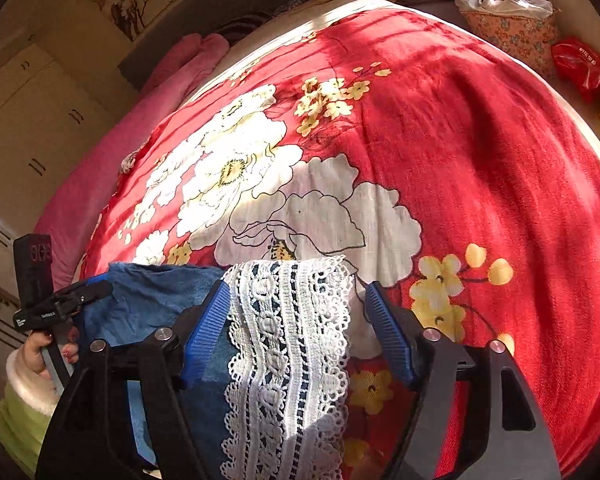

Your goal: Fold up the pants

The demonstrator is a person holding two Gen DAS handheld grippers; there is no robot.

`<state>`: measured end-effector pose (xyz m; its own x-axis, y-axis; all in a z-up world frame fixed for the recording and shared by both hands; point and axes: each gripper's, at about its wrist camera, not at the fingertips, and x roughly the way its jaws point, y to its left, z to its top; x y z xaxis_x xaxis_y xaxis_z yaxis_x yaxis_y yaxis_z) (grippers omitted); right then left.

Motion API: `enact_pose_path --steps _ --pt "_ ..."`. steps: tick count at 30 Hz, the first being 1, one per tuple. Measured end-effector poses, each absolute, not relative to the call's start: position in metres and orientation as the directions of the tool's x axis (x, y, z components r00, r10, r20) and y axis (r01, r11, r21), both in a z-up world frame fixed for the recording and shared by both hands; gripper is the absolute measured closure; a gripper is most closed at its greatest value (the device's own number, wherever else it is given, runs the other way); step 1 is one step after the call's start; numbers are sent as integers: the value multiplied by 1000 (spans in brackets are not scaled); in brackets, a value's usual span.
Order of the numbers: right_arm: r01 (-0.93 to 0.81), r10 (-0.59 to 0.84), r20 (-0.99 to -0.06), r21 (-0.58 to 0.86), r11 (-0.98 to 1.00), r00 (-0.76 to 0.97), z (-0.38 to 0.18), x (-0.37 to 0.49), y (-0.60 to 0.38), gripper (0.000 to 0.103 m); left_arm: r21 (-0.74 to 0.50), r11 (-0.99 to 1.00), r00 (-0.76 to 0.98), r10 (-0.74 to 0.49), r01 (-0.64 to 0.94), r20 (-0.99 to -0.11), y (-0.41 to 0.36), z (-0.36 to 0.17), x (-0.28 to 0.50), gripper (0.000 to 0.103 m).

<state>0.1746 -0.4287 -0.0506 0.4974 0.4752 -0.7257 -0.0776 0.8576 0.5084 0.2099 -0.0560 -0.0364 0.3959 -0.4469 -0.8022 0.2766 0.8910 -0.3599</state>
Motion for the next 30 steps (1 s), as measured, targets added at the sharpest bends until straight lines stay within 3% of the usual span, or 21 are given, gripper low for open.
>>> enact_pose_path --steps 4,6,8,16,19,23,27,30 --pt "-106 509 -711 530 841 485 -61 173 -416 57 -353 890 380 -445 290 -811 -65 -45 213 51" --pt "-110 519 -697 543 833 494 -60 170 -416 76 -363 886 374 -453 289 -809 -67 -45 214 78" --pt "-128 528 -683 545 828 505 -55 166 -416 82 -376 884 376 -461 279 -804 -66 -43 215 91" --pt "-217 458 -664 417 883 591 -5 175 -409 85 -302 912 531 -409 279 -743 -64 -2 221 96" --pt "-201 399 -712 349 915 578 -12 189 -405 85 -186 946 578 -311 266 -754 -72 -3 230 101" --pt "-165 378 -767 344 924 519 -48 204 -406 85 -223 945 537 -320 240 -781 -67 -26 242 102" --pt "-143 391 -761 374 917 518 -60 203 -413 80 -231 943 548 -329 241 -769 -64 -34 234 99" --pt "-117 384 -755 383 916 531 -54 197 -422 65 -220 947 591 -318 233 -741 -58 -19 224 93"
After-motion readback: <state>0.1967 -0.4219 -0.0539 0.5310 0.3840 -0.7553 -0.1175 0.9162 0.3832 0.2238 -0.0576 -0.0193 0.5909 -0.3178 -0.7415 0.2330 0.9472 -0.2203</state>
